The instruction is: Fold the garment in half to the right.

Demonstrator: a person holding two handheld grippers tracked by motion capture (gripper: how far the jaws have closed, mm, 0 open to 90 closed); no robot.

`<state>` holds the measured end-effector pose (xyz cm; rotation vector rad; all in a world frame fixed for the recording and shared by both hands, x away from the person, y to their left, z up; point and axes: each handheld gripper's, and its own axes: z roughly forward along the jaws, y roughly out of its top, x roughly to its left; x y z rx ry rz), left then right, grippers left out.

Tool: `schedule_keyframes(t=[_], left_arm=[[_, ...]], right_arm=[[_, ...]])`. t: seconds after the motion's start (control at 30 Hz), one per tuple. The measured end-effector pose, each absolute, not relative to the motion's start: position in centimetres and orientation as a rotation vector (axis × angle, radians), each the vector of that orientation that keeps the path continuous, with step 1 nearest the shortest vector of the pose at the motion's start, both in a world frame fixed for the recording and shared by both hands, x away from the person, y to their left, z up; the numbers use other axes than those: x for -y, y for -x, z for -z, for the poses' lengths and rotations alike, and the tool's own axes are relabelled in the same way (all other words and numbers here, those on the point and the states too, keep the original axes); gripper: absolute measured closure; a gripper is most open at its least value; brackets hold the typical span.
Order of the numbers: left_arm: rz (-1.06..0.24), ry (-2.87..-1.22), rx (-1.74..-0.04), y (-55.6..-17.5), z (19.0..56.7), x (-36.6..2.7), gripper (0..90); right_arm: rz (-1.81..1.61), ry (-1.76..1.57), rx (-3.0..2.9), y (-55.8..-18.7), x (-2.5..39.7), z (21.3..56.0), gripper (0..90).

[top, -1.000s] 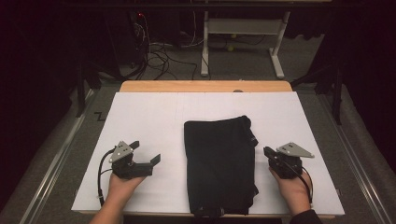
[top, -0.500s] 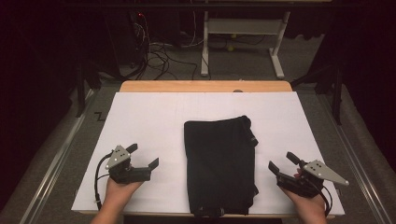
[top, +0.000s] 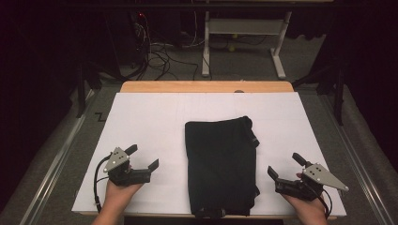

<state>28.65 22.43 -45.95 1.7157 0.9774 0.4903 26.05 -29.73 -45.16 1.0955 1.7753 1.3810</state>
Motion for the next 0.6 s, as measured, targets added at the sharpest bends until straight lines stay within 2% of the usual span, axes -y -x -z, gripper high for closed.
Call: schedule_keyframes(t=[0.4, 0.6], left_arm=[[-0.498, -1.719, -0.98, -28.95, 46.07, -22.4, 0.0], [-0.517, -1.753, -1.047, -29.46, 45.93, -22.65, 0.0]], right_arm=[[-1.357, -1.105, -1.775, -26.12, 29.64, 45.41, 0.0], [-1.352, -1.113, -1.762, -25.97, 29.82, 45.36, 0.0]])
